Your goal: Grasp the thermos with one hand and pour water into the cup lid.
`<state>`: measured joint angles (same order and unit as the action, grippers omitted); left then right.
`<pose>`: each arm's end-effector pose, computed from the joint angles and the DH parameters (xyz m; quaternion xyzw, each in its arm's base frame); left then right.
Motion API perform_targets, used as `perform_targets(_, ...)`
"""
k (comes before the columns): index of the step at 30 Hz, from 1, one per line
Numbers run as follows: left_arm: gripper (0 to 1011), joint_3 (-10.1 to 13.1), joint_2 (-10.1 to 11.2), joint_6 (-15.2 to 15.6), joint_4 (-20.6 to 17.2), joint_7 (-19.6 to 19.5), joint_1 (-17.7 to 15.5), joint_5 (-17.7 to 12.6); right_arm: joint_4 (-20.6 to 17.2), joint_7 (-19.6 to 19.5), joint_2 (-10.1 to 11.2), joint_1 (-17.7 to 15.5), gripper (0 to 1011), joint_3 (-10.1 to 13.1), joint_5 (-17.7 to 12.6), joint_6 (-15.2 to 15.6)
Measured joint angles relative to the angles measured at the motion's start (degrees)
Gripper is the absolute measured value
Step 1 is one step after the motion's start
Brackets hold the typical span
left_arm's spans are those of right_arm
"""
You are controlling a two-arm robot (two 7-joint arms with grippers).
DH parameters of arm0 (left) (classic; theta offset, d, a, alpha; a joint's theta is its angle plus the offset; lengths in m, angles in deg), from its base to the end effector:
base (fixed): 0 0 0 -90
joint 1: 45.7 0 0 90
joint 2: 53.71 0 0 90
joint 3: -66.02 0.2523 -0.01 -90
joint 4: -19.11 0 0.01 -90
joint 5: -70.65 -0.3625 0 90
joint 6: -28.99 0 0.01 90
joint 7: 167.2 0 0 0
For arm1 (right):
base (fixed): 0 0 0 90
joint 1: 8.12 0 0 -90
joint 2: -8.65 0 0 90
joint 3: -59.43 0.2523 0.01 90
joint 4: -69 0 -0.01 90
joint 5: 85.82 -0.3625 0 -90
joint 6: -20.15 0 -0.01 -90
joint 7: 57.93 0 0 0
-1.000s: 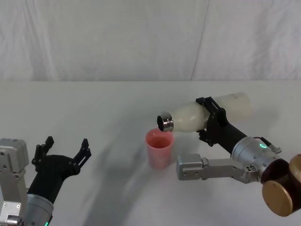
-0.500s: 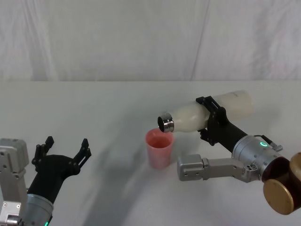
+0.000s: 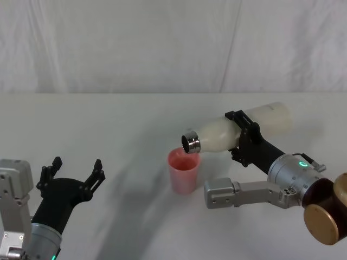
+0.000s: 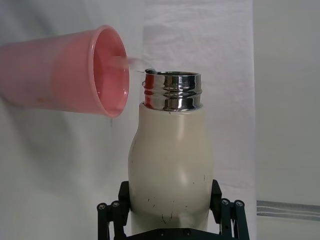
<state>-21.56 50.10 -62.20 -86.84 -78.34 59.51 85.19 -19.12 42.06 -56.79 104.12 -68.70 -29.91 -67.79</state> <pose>0.3160 0.0229 -0.2501 -0.0174 0.0064 0.6616 0.7497 0.4099 0.1001 -0.2081 -0.3843 -0.5809 -0.3066 0.6487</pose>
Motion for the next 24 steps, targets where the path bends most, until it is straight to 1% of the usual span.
perform_targets(24,1001,0.0,0.0,0.0,0.0,0.0,0.0,0.0,0.0,0.0,-0.1,-0.1,951,0.1,0.0,0.0)
